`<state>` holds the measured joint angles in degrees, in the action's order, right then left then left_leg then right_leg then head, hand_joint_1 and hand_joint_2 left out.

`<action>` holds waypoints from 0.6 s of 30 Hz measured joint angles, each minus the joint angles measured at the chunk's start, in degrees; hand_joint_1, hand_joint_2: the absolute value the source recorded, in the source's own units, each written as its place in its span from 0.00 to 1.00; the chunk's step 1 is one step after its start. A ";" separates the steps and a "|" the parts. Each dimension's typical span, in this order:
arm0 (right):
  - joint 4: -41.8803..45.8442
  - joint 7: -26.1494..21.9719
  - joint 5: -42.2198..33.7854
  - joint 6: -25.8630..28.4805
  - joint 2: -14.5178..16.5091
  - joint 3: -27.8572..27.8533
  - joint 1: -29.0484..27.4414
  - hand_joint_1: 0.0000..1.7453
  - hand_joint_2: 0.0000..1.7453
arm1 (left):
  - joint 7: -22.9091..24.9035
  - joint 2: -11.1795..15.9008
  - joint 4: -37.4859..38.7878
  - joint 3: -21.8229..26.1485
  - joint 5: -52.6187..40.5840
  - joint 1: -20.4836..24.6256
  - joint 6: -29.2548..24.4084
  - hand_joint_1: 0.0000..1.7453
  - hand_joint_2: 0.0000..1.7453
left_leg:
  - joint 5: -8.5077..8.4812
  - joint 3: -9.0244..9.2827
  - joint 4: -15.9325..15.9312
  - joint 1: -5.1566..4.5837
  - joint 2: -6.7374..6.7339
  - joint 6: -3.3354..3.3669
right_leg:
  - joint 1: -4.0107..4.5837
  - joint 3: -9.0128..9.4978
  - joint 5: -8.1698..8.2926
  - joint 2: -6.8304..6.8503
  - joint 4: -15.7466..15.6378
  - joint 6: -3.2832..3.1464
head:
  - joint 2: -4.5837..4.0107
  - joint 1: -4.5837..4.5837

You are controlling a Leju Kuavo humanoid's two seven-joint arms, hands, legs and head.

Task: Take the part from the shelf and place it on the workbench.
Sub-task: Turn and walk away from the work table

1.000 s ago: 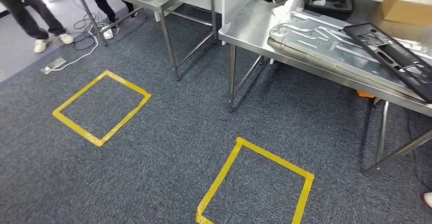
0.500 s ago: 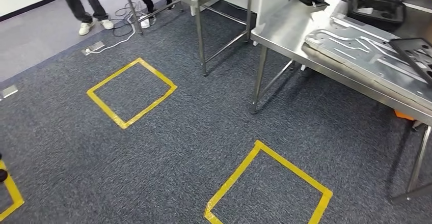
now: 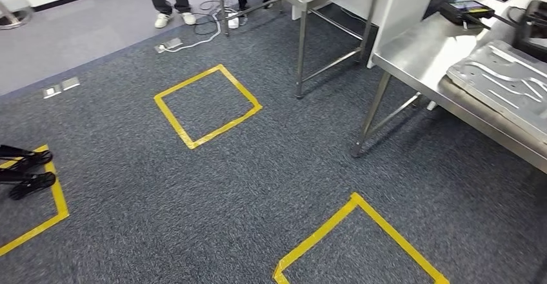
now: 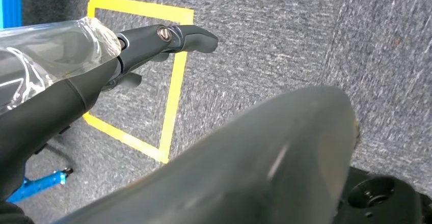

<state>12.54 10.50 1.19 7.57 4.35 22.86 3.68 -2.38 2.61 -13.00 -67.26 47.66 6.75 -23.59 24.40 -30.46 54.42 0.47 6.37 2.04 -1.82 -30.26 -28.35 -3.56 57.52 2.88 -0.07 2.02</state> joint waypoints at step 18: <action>-0.27 1.56 -1.04 -0.51 -1.30 -0.07 0.26 0.00 0.00 | 3.20 -1.68 -0.02 -0.21 -0.77 0.00 0.26 0.00 0.00 | 0.22 -1.16 0.70 -1.62 -10.01 0.07 | 1.37 1.73 -0.95 10.28 -1.44 -1.79 | 0.00 -0.30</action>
<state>12.27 12.06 0.15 7.06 3.05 22.80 3.94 0.82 0.93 -13.02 -67.48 46.89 6.74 -23.34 24.62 -31.62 55.12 -1.16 -3.64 2.11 -0.44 -28.54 -29.30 6.72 56.08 1.10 -0.07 1.72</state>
